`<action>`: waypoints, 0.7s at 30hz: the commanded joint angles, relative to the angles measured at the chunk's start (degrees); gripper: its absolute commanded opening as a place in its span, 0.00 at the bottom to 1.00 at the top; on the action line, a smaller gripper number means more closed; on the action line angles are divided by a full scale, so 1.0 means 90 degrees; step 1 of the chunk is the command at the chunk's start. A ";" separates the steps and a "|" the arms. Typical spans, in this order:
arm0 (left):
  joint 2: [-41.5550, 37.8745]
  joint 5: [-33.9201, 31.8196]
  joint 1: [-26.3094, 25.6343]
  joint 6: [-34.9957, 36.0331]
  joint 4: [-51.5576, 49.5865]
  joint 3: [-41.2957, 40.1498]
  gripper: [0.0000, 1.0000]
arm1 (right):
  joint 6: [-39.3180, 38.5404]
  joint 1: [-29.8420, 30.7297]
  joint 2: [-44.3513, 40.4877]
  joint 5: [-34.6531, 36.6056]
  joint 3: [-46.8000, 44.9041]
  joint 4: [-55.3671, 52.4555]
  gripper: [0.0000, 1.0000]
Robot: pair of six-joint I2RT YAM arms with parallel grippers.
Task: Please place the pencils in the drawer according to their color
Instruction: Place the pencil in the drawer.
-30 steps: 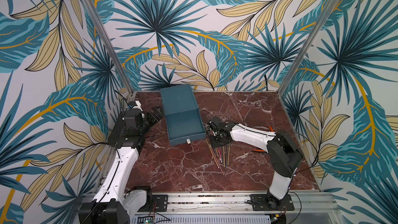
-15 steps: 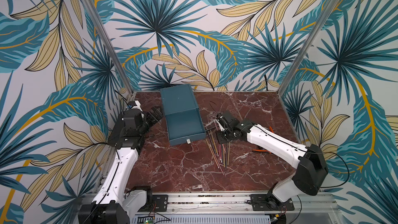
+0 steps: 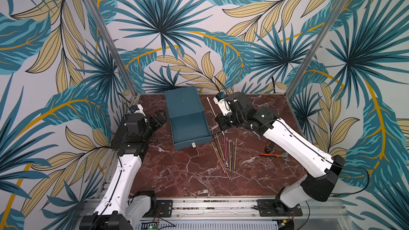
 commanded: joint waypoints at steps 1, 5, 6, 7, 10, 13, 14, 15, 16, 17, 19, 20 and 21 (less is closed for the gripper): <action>-0.0177 -0.0141 0.0103 0.0138 -0.0064 -0.0082 1.00 | -0.0552 0.0181 0.0546 -0.0168 0.0468 -0.0190 0.00; -0.0240 -0.0191 0.0102 0.0167 -0.0051 -0.0101 1.00 | -0.0836 0.0447 0.1093 -0.0181 0.1049 -0.0194 0.00; -0.0258 -0.0205 0.0108 0.0177 -0.0060 -0.0113 1.00 | -0.0881 0.0477 0.1233 -0.0199 0.1185 -0.0196 0.00; -0.0271 -0.0208 0.0108 0.0177 -0.0072 -0.0116 1.00 | -0.0937 0.0511 0.1362 -0.0227 0.1302 -0.0201 0.00; -0.0323 -0.0295 0.0108 0.0206 -0.0128 -0.0112 1.00 | -0.1033 0.0588 0.1685 -0.0288 0.1566 -0.0237 0.00; -0.0411 -0.0429 0.0108 0.0224 -0.0187 -0.0130 1.00 | -0.1134 0.0661 0.1930 -0.0286 0.1749 -0.0295 0.00; -0.0423 -0.0460 0.0108 0.0223 -0.0196 -0.0140 1.00 | -0.1168 0.0676 0.1983 -0.0298 0.1783 -0.0319 0.00; -0.0446 -0.0497 0.0108 0.0233 -0.0207 -0.0140 1.00 | -0.1213 0.0703 0.2050 -0.0298 0.1812 -0.0340 0.00; -0.0469 -0.0529 0.0108 0.0235 -0.0221 -0.0145 1.00 | -0.1253 0.0725 0.2102 -0.0276 0.1828 -0.0362 0.00; -0.0488 -0.0552 0.0107 0.0235 -0.0227 -0.0151 1.00 | -0.1274 0.0738 0.2134 -0.0255 0.1827 -0.0386 0.00; -0.0509 -0.0584 0.0104 0.0242 -0.0236 -0.0151 1.00 | -0.1330 0.0767 0.2212 -0.0230 0.1830 -0.0426 0.00; -0.0521 -0.0593 0.0106 0.0243 -0.0241 -0.0150 1.00 | -0.1345 0.0776 0.2242 -0.0213 0.1834 -0.0461 0.00; -0.0521 -0.0603 0.0107 0.0254 -0.0236 -0.0151 1.00 | -0.1378 0.0794 0.2271 -0.0202 0.1832 -0.0493 0.00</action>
